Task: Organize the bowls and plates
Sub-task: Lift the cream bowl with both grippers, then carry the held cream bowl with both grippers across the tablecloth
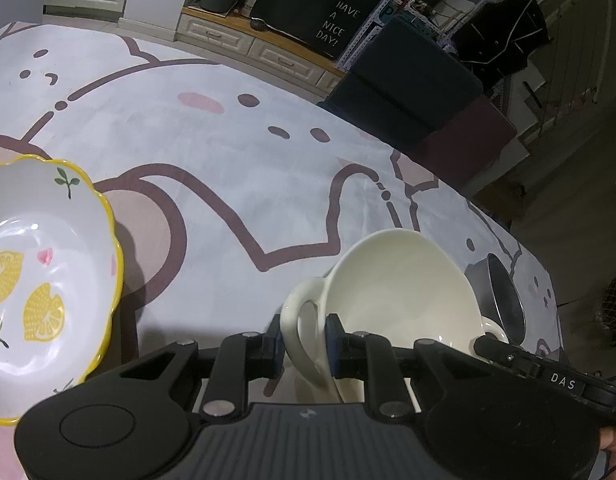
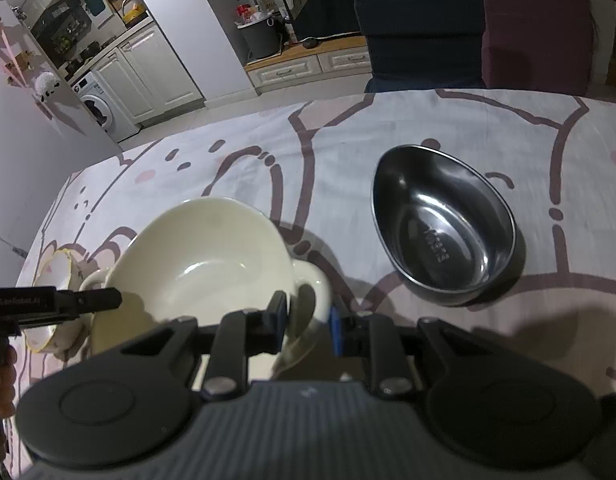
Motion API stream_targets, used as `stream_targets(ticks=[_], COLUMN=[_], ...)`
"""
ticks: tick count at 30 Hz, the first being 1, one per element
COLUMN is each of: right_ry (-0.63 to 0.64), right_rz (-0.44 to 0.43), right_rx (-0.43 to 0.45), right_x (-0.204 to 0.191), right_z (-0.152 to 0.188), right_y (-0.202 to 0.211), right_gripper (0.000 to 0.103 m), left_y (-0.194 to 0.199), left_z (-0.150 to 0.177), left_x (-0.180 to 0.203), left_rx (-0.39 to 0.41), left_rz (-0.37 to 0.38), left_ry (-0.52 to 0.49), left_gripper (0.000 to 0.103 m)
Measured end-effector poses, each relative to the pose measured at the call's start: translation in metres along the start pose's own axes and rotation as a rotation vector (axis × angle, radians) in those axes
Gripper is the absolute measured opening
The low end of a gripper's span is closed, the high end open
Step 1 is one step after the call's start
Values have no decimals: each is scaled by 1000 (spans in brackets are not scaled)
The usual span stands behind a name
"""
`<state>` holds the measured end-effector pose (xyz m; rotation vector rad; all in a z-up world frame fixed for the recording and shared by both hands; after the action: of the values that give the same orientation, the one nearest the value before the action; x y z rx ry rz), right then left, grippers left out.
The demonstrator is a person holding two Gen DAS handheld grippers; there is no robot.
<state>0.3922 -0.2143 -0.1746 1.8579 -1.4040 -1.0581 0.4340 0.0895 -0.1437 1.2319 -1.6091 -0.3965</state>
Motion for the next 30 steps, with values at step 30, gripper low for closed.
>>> stream_targets(ticks=[30], right_ry=[-3], right_rz=[-16], right_rx=[58], right_x=[-1], right_z=[2], right_y=[43], right_gripper=[25], left_y=[45], left_z=[5], left_x=[19], left_rx=[56], left_rz=[26], left_ry=[-23], left_gripper=[22])
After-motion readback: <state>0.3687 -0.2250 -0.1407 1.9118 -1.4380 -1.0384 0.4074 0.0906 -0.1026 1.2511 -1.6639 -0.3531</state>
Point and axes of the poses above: each gripper's, at about its wrist camera, not at the fingertips, and y roughly against the way its jaws point, x to its right, z to its underside, the point moved 2 cm from there along -y, roughly the way its jaws point, and after that the axes turned 5 degrees about z, right-handed, at the moved point
